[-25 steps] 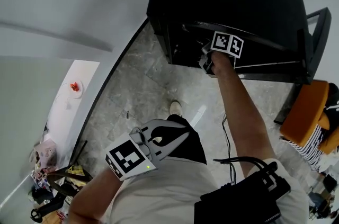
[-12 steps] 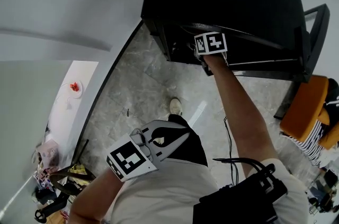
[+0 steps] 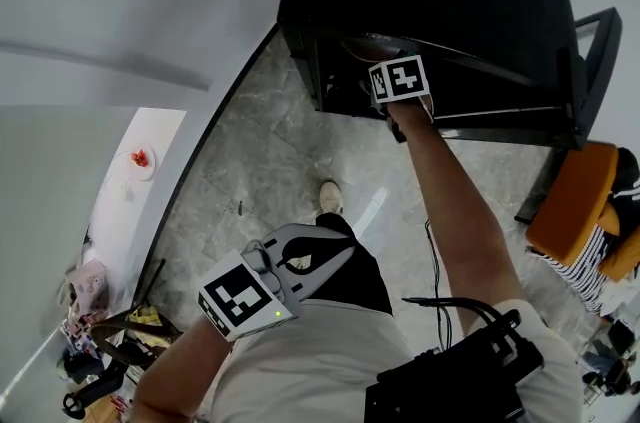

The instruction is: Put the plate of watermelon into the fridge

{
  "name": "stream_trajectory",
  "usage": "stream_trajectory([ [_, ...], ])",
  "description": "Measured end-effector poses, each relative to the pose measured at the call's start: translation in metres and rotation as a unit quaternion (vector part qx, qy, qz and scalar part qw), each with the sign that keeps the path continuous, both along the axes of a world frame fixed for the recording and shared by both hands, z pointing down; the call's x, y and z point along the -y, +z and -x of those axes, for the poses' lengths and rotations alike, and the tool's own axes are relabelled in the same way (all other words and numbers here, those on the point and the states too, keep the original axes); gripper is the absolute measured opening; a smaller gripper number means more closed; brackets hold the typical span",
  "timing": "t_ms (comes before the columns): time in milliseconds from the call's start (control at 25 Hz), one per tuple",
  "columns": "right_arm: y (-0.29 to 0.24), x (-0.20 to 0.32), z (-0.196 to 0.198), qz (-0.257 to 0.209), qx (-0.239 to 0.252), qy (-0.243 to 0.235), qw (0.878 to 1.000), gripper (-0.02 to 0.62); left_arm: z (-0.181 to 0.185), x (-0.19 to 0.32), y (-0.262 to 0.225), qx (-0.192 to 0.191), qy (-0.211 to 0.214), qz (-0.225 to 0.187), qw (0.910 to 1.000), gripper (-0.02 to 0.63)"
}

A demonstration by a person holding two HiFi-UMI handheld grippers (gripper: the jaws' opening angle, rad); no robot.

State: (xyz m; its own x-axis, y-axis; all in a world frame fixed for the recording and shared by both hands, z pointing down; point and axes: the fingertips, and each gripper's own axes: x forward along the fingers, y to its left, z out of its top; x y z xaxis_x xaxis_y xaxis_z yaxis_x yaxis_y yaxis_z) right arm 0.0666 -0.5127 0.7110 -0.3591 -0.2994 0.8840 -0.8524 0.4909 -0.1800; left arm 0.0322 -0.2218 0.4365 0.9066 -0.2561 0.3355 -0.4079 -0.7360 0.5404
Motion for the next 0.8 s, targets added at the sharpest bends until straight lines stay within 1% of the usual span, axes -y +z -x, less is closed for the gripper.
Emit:
stream_trajectory([
  [200, -0.014, -0.02, -0.005, -0.013, 0.008, 0.001, 1.0, 0.335, 0.0, -0.016, -0.006, -0.002, 0.003, -0.01, 0.9999, 0.011],
  [400, -0.041, -0.05, -0.013, -0.036, 0.01, 0.006, 0.999, 0.286, 0.004, -0.041, -0.016, -0.006, 0.015, -0.033, 0.9993, 0.011],
  [560, -0.063, -0.084, -0.016, -0.049, 0.01, 0.008, 0.999, 0.259, 0.01, -0.071, -0.022, -0.009, 0.027, -0.045, 0.9986, 0.011],
  [720, -0.089, -0.132, -0.017, -0.06, 0.007, -0.002, 0.998, 0.191, 0.017, -0.11, -0.033, -0.01, 0.04, -0.057, 0.9975, 0.011],
  [800, -0.102, -0.159, -0.015, -0.068, 0.001, -0.011, 0.998, 0.135, 0.025, -0.128, -0.038, -0.009, 0.04, -0.06, 0.9974, 0.011],
])
